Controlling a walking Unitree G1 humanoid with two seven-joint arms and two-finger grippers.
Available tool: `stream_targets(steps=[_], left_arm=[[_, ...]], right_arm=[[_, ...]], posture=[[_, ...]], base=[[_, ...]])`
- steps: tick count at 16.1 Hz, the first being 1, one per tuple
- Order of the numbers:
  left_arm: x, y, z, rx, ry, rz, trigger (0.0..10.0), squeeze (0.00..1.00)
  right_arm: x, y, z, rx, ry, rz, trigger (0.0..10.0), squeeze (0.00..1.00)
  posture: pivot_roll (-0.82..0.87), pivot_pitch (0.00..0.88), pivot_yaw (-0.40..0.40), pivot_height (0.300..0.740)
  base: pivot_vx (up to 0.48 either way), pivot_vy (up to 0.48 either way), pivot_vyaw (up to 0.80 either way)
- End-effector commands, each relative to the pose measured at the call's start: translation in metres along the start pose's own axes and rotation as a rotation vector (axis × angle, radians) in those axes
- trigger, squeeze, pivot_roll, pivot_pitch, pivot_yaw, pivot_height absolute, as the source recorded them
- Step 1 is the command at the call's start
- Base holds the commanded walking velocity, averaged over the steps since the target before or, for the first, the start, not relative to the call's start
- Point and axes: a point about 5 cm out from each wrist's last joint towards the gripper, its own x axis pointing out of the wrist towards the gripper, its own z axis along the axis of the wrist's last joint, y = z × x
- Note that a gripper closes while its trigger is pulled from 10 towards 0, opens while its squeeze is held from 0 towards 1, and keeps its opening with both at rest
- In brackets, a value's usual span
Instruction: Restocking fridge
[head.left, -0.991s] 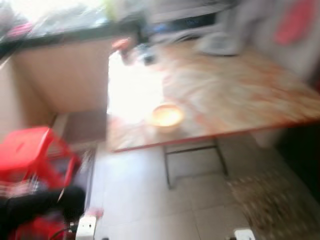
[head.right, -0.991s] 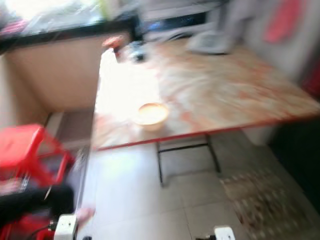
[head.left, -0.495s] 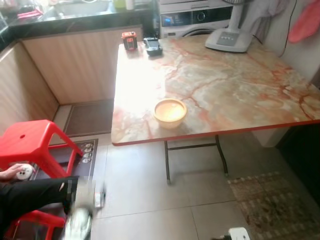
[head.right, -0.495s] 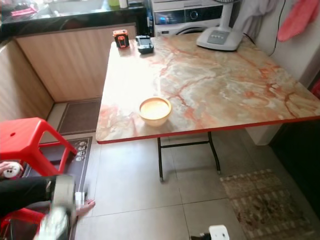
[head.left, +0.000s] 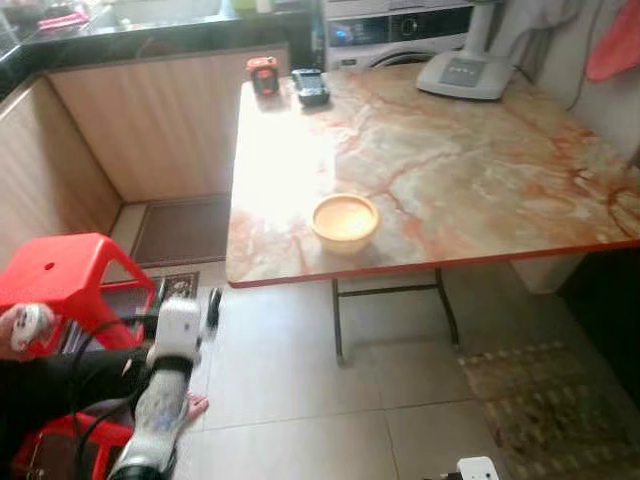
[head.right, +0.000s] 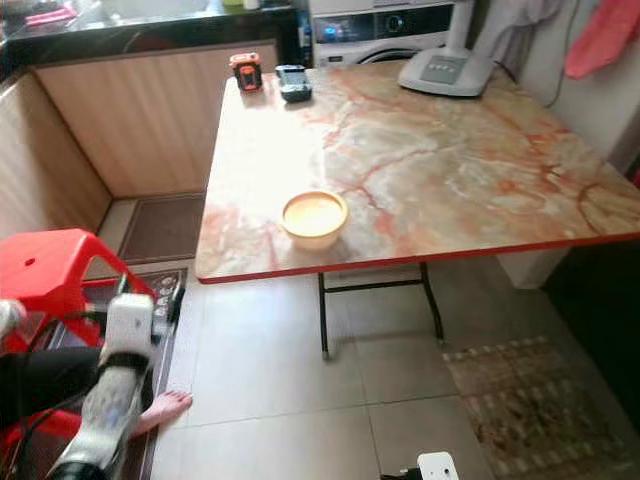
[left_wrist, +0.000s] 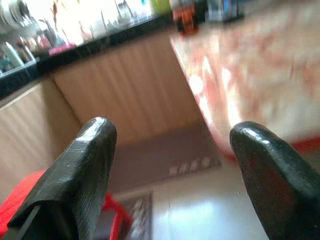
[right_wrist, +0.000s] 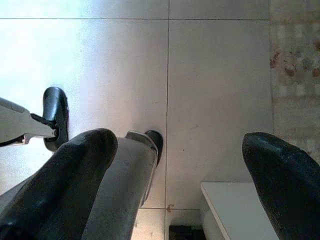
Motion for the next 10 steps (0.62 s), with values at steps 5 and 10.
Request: stream_targets(steps=[5,10], left_arm=[[0.038,-0.017,0.054,-0.217,-0.155,0.025,10.0,0.0],[0.036,-0.023,0.053,-0.258,-0.109,-0.012,10.0,0.0]], right_arm=[[0.0,0.001,0.0,-0.009,-0.006,0.005,10.0,0.0],[0.0,0.001,-0.001,-0.017,-0.002,0.006,10.0,0.0]], posture=[[-0.08,0.046,0.076,0.74],[-0.08,0.05,0.071,0.74]], base=[[0.0,0.0,0.0],[0.0,0.0,0.0]])
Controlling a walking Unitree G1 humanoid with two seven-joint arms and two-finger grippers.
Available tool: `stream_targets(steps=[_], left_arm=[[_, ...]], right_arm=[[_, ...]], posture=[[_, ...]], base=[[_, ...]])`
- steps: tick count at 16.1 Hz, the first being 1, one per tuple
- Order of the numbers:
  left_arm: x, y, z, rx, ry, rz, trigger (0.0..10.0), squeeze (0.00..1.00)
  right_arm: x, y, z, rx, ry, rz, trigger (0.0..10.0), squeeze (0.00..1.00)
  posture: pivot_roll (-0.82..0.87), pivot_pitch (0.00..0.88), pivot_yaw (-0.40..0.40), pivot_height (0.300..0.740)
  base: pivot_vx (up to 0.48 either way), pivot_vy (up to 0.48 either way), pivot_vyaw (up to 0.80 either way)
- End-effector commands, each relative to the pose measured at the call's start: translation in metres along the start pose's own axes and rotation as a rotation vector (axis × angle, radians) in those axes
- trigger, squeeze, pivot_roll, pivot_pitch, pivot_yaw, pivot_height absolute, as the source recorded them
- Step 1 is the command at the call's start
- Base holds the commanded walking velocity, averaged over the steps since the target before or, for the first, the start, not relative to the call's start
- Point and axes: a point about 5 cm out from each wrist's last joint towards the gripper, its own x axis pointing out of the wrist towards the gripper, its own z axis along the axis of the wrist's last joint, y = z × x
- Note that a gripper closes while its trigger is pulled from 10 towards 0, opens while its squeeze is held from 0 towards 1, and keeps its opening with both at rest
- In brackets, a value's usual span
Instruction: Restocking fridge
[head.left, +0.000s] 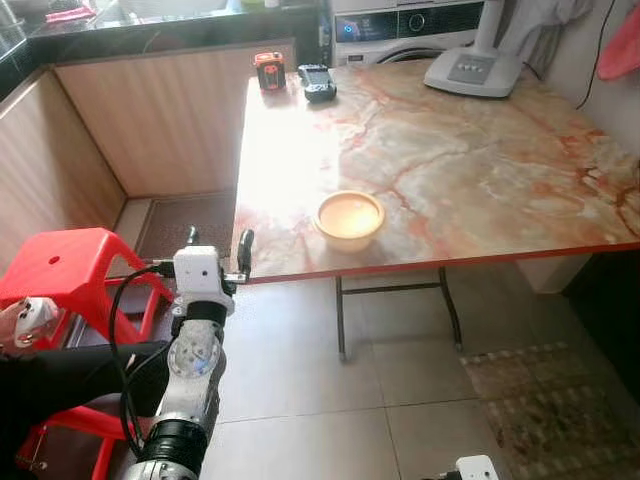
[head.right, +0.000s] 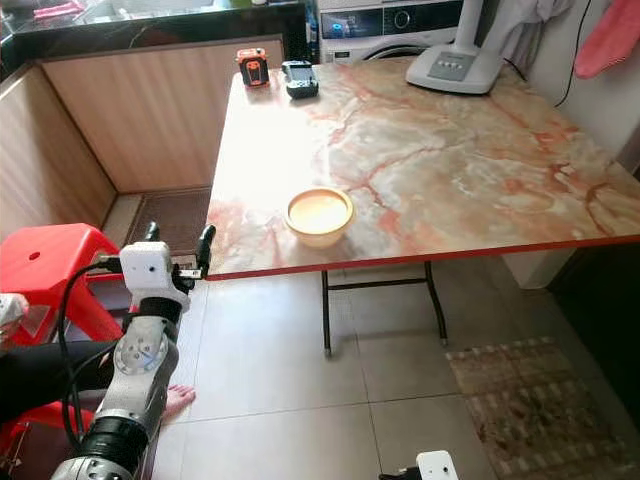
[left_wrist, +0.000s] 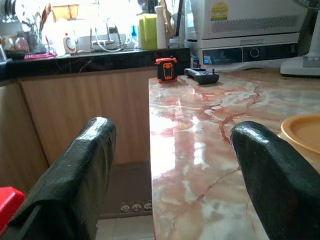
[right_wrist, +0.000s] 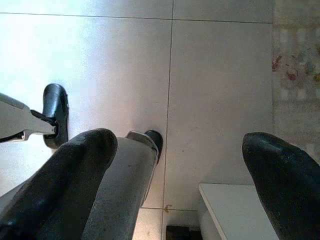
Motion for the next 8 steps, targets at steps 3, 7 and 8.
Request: stream_targets(steps=[3,7,8], left_arm=[[0.005,0.001,0.004,-0.027,0.005,0.002,10.0,0.0],[0.007,-0.007,0.005,-0.043,0.011,-0.022,10.0,0.0],[0.008,-0.01,0.005,-0.047,0.01,-0.03,10.0,0.0]], right_arm=[[0.0,0.0,-0.002,-0.002,0.005,0.004,10.0,0.0],[0.0,0.001,-0.001,-0.004,0.007,0.004,10.0,0.0],[0.0,0.001,-0.001,-0.005,0.006,0.006,10.0,0.0]], posture=[[-0.08,0.046,0.072,0.74],[-0.08,0.045,0.073,0.74],[-0.08,0.044,0.072,0.74]], base=[[0.161,0.0,0.0],[0.267,0.0,0.0],[0.285,0.0,0.0]])
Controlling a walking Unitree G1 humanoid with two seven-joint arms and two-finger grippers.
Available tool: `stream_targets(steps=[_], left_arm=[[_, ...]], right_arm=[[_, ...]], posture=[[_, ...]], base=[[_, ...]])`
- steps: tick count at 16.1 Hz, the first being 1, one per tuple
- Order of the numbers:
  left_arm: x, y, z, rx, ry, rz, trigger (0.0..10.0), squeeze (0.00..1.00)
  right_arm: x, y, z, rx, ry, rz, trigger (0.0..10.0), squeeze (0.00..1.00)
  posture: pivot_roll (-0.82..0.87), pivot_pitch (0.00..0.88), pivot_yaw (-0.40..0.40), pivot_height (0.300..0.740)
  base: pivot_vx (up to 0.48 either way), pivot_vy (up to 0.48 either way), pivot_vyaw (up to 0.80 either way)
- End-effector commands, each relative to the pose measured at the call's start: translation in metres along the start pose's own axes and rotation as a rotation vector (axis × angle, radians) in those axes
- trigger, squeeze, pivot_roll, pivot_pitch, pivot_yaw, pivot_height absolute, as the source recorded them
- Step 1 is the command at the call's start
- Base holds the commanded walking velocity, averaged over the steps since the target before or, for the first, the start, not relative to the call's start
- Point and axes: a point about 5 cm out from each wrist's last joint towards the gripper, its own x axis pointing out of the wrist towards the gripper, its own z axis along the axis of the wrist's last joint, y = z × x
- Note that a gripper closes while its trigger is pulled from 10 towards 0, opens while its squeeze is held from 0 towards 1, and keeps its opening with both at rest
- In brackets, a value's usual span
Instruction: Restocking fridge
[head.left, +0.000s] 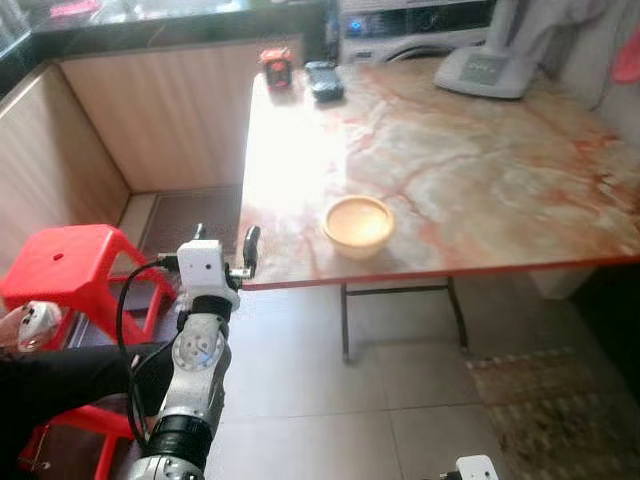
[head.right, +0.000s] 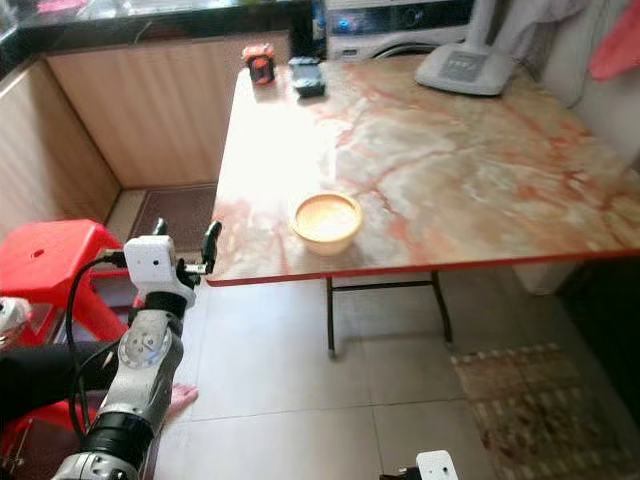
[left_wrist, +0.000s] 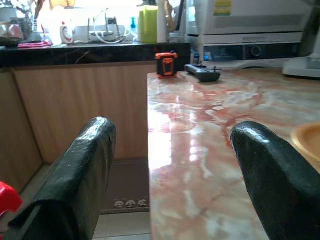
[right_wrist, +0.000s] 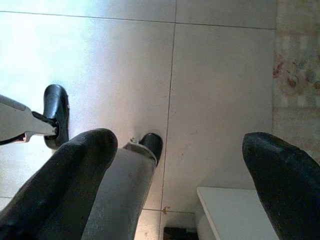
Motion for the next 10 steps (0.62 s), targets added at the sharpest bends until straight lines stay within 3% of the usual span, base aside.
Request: stream_targets(steps=[1,6,10], left_arm=[[0.0044,-0.0046,0.0041,-0.023,-0.007,-0.013,10.0,0.0],[0.0065,-0.0106,0.0058,-0.013,-0.015,-0.045,10.0,0.0],[0.0075,-0.0125,0.0096,-0.006,-0.037,-0.047,10.0,0.0]], right_arm=[[-0.0002,0.0011,-0.002,0.001,0.008,0.005,10.0,0.0],[-0.0001,0.0015,-0.0017,-0.001,0.008,0.01,10.0,0.0],[0.0,0.0016,-0.0013,-0.002,0.005,0.013,10.0,0.0]], posture=[[-0.08,0.043,0.073,0.74],[-0.08,0.041,0.075,0.74],[-0.08,0.041,0.074,0.74]], base=[[0.289,0.0,0.0],[0.288,0.0,0.0],[0.0,0.0,0.0]])
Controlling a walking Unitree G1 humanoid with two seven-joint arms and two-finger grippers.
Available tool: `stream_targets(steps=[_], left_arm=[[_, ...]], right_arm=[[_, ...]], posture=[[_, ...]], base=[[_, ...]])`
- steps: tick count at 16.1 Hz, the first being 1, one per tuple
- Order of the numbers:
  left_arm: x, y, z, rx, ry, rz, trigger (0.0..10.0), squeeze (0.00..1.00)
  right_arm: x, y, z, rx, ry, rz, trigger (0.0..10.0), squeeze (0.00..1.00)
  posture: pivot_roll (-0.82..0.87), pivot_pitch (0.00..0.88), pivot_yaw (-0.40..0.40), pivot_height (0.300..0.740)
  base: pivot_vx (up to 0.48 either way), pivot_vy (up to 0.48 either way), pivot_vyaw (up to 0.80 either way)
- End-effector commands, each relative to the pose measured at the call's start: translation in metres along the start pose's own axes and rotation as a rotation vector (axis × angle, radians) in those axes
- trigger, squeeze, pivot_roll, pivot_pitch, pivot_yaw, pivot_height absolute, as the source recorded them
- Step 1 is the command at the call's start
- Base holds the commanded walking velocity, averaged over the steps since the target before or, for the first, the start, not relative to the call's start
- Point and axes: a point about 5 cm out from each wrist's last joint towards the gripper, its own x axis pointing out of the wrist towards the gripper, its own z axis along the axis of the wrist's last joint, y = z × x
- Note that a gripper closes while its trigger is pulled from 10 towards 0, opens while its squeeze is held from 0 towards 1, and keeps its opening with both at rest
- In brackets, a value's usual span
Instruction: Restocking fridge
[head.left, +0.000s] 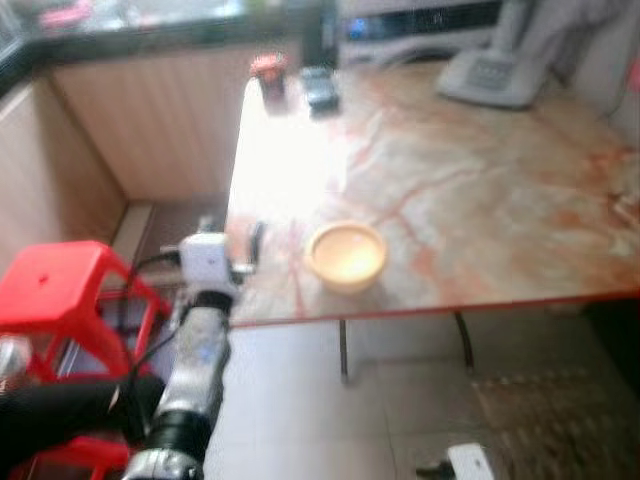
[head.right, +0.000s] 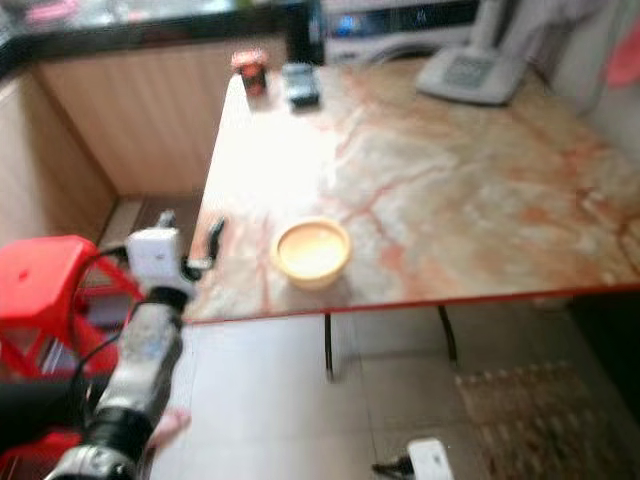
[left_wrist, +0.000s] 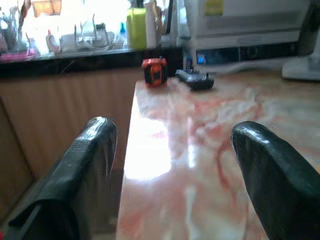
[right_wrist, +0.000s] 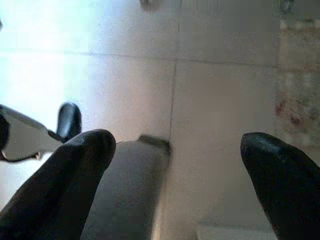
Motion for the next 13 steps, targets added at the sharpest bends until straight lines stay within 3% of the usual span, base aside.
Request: stream_targets(steps=[1,6,13], left_arm=[[0.0023,-0.0089,0.0051,-0.013,-0.025,-0.019,10.0,0.0],[0.003,-0.0075,0.0054,-0.033,-0.022,0.001,10.0,0.0],[0.0047,-0.0091,0.0069,-0.029,-0.026,-0.004,10.0,0.0]], right_arm=[[-0.0032,-0.0047,-0.0113,0.005,0.034,-0.011,10.0,0.0],[-0.0031,-0.0046,-0.0111,0.002,0.034,-0.008,10.0,0.0],[-0.0032,-0.0048,-0.0109,0.003,0.032,-0.003,10.0,0.0]], posture=[[-0.08,0.041,0.075,0.74],[-0.08,0.04,0.076,0.74],[-0.08,0.04,0.074,0.74]], base=[[0.0,0.0,0.0],[0.0,0.0,0.0],[0.0,-0.379,0.0]])
